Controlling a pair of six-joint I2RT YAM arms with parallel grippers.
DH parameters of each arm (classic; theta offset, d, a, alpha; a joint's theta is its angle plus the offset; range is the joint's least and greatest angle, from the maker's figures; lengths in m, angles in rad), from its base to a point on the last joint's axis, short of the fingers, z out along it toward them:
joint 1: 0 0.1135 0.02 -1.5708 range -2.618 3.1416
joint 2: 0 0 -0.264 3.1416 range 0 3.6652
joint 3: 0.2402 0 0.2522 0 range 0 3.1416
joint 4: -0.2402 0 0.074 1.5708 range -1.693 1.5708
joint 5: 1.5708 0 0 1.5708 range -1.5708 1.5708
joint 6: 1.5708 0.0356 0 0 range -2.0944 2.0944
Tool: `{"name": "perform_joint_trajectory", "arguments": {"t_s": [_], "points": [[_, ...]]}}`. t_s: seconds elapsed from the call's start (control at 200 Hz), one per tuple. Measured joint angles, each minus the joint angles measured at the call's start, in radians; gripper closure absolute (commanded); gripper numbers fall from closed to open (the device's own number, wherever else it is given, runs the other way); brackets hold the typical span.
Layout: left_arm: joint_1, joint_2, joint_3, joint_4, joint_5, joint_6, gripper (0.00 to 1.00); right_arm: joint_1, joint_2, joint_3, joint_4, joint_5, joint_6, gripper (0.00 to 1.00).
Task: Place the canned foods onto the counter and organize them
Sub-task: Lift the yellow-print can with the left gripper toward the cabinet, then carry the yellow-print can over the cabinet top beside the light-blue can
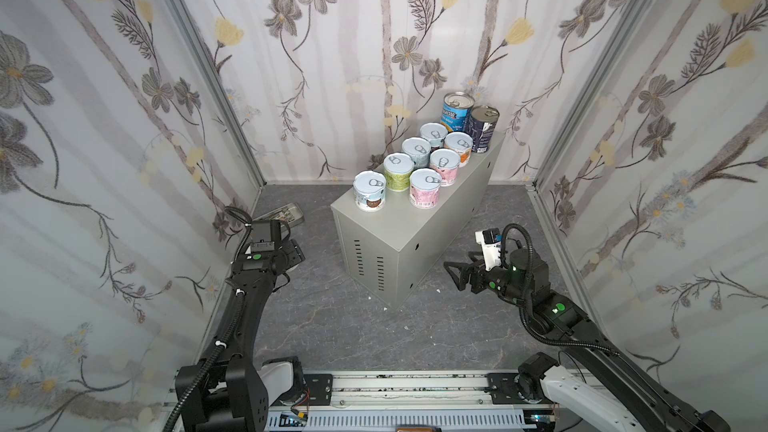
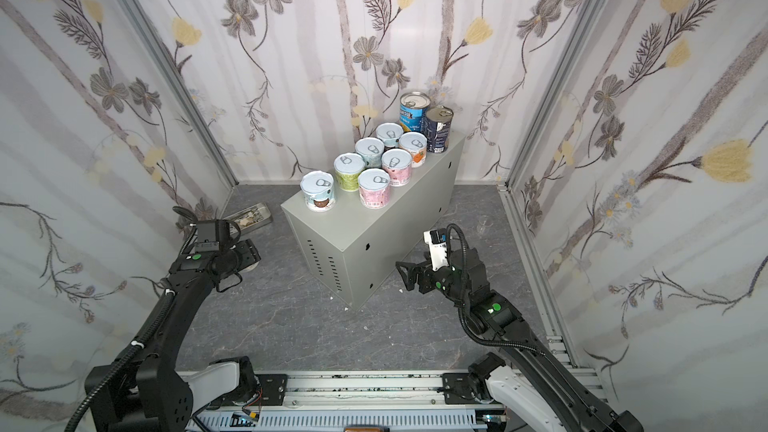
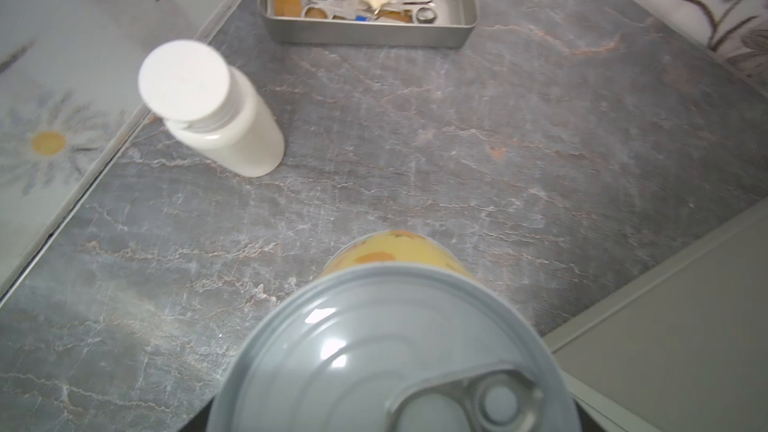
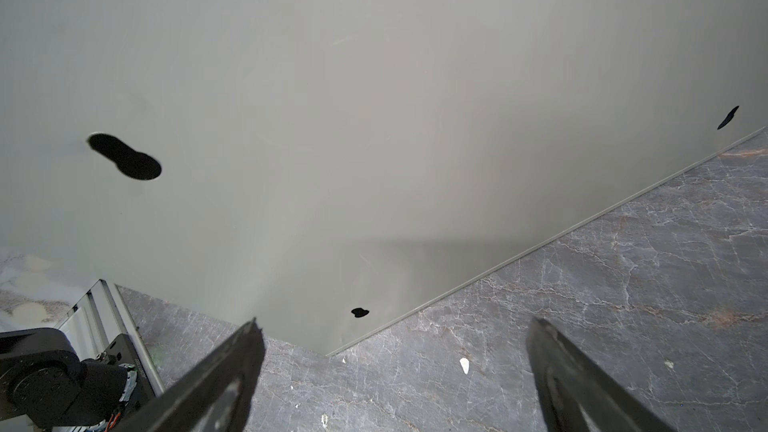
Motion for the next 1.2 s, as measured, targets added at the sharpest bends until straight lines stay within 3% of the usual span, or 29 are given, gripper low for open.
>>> {"name": "perform_joint_trajectory", "arguments": {"t_s": [0.215,0.6,0.914,1.199], "points": [[-0.051,-0.045,0.113,-0.092,0.011,0.052,0.45,0.000,0.018,0.028,-0.009,0.007,-0.004,0.02],[-0.277,-0.053,0.479,-0.307,-0.047,0.086,0.46,0.006,0.057,0.090,-0.042,0.026,-0.011,0.02],[-0.563,-0.054,0.602,-0.442,-0.108,0.063,0.48,0.012,0.064,0.112,-0.063,0.040,-0.015,0.01],[-0.766,-0.053,0.669,-0.530,-0.172,0.014,0.50,0.012,0.064,0.144,-0.085,0.052,-0.021,0.01]]}}
